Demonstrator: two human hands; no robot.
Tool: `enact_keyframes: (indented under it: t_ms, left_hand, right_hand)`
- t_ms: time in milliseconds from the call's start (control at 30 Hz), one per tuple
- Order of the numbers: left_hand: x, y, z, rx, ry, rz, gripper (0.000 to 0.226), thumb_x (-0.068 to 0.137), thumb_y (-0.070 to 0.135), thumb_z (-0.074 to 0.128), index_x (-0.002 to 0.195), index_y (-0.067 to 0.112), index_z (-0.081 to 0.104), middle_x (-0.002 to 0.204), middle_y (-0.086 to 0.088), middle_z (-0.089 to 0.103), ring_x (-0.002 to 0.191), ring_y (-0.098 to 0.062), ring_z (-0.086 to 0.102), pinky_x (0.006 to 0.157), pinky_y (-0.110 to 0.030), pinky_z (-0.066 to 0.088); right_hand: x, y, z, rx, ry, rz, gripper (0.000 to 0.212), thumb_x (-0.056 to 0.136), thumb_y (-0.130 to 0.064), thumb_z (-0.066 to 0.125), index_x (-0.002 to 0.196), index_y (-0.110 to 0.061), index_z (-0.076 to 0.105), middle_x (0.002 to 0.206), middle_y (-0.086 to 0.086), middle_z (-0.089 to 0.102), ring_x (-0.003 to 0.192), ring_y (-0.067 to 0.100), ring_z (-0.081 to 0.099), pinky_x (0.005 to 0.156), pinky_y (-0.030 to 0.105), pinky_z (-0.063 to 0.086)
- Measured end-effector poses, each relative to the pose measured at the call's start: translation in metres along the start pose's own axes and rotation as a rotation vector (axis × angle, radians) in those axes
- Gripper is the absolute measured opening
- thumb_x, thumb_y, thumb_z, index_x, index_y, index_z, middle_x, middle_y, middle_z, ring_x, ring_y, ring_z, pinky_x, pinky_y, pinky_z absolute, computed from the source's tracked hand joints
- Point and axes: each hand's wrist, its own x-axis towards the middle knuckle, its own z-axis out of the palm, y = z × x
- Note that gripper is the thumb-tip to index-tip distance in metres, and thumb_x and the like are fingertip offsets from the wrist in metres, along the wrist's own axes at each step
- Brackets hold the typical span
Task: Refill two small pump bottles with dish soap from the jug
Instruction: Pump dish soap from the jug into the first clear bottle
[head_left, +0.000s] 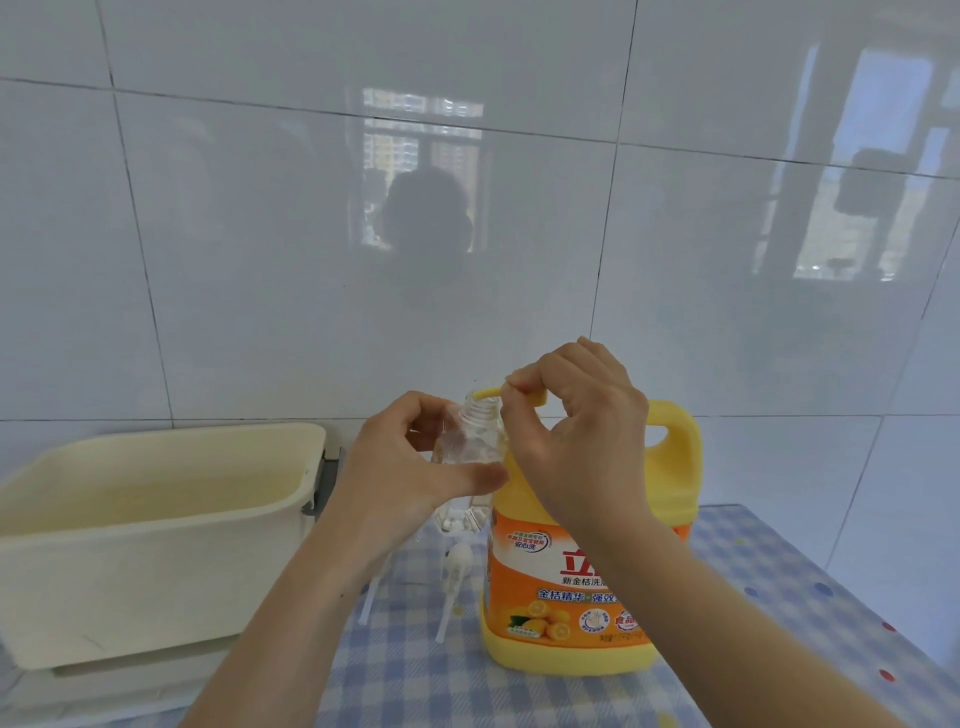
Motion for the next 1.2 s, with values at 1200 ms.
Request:
enact_keyframes:
  t_ms: [1200]
  left_hand:
    - [-0.001,0.004,-0.002,-0.056,-0.033,-0.038,0.056,0.058,0.020,0.090,0.107,0.022,0.064,0.103,0.007,0.071,0.097,-0.012,0.066,0.087,-0.032,0.052]
  right_hand:
    - [0.021,-0.014,-0.013,-0.121,-0.131,0.118,0.014,0.077,-0.011,0.064,0.063,-0.010,0.065,0.060,-0.001,0.062,0.061,0.019,0.053,0.103,0.021,0.027]
